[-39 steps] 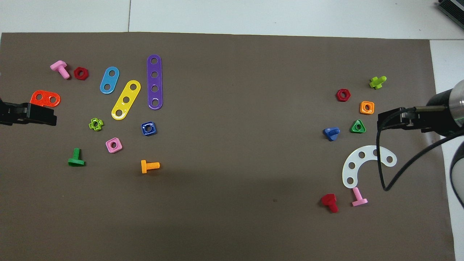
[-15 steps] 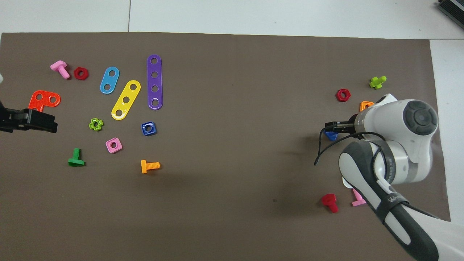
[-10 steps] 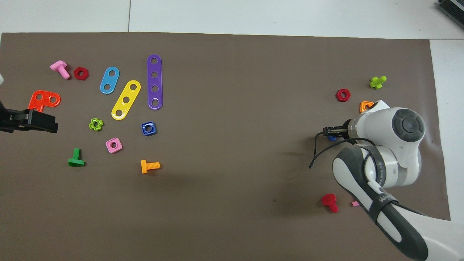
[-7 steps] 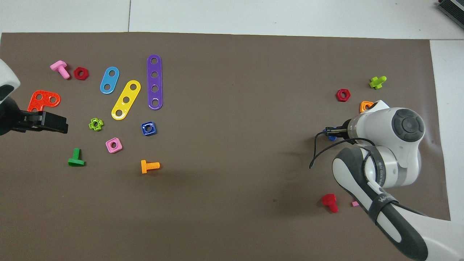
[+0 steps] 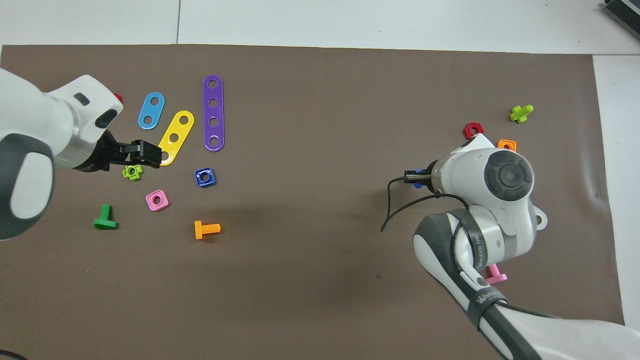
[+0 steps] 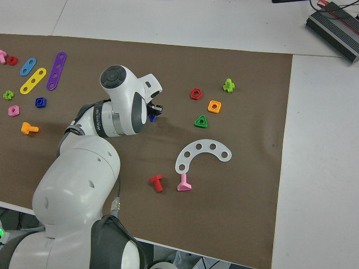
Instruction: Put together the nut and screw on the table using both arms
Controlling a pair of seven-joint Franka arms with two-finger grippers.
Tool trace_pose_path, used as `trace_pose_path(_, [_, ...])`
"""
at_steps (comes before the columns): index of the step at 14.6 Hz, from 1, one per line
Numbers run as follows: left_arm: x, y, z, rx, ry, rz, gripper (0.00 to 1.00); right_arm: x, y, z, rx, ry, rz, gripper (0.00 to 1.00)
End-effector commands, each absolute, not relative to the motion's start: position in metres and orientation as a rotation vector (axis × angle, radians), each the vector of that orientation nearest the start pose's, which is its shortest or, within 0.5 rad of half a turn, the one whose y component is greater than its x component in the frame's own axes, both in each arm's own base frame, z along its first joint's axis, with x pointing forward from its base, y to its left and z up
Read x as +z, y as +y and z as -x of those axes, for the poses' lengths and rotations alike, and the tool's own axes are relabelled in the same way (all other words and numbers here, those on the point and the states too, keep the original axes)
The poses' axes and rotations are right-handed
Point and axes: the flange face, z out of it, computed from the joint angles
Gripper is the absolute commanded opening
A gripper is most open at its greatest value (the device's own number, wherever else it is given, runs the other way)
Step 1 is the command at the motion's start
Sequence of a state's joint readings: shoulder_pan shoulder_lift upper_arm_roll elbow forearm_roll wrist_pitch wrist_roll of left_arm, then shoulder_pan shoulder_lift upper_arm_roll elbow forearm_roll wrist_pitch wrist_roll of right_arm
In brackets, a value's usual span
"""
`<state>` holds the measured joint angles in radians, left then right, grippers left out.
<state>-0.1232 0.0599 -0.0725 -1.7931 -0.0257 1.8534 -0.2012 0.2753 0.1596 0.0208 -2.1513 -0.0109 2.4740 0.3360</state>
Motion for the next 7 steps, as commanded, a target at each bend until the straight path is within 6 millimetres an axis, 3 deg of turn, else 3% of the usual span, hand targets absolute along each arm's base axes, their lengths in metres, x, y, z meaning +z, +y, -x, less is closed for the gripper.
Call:
trace_pose_path(1, [0.459,-0.121,-0.579,-0.02,-0.123,3.185,0.99,0.334,0.223,-0.549,-0.218,0.088,3.077,0.0])
trace_pose_path(2, [0.441,-0.12,-0.575,-0.035,-0.126,3.186,0.98,0.332,0.249,-0.549,-0.228,0.087,3.075,0.0])
trace_pose_path(4, [0.405,-0.12,-0.572,-0.056,-0.154,3.187,0.97,0.336,0.276,-0.559,-0.268,0.075,3.084,0.0])
trace_pose_path(5, [0.384,-0.12,-0.573,-0.055,-0.207,3.185,0.96,0.33,0.302,-0.56,-0.265,0.063,3.086,0.0])
trace_pose_path(6, [0.372,-0.126,-0.575,-0.058,-0.241,3.185,0.95,0.323,0.327,-0.561,-0.255,0.086,3.084,0.0])
trace_pose_path(7, [0.361,-0.137,-0.576,-0.056,-0.248,3.186,0.94,0.325,0.336,-0.566,-0.265,0.11,3.085,0.0])
